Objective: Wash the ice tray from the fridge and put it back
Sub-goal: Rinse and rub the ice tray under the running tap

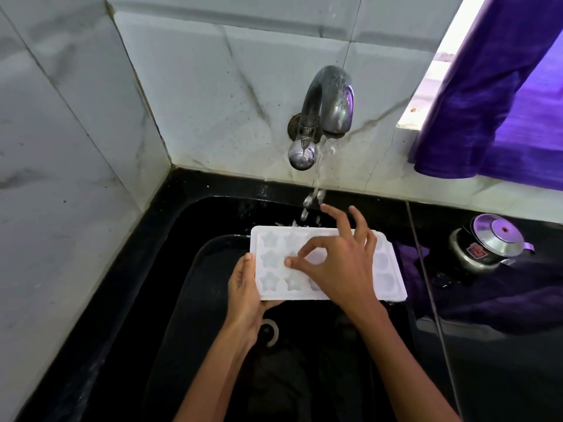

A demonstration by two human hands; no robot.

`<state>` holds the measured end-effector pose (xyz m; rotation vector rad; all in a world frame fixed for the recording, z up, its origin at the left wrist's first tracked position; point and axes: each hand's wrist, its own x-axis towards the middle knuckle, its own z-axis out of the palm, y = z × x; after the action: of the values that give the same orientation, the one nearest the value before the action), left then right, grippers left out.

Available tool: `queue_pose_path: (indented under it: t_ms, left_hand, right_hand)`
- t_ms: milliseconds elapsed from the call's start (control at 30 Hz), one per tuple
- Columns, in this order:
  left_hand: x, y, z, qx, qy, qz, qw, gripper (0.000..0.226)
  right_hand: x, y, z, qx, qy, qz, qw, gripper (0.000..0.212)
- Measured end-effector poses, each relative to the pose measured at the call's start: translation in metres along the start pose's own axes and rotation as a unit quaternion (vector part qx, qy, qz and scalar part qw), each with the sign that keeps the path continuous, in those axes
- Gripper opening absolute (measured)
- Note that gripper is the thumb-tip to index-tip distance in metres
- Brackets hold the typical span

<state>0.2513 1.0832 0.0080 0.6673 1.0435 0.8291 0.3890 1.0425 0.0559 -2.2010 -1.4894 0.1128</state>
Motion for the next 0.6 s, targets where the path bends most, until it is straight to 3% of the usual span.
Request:
queue_pose_path:
  t_ms: [167, 600]
  left_hand:
    - [0.014, -0.001, -0.004, 0.008, 0.000, 0.012, 1.000, 0.032]
    - [0.024, -0.014, -0.003, 0.017, -0.039, 0.002, 0.999, 0.030]
  right_hand:
    - [-0.006, 0.007, 0.010, -0.062, -0.098, -0.021, 0.993, 0.053]
    - [-0.012, 0.015, 0.022, -0.104, -0.103, -0.011, 0.989, 0.035]
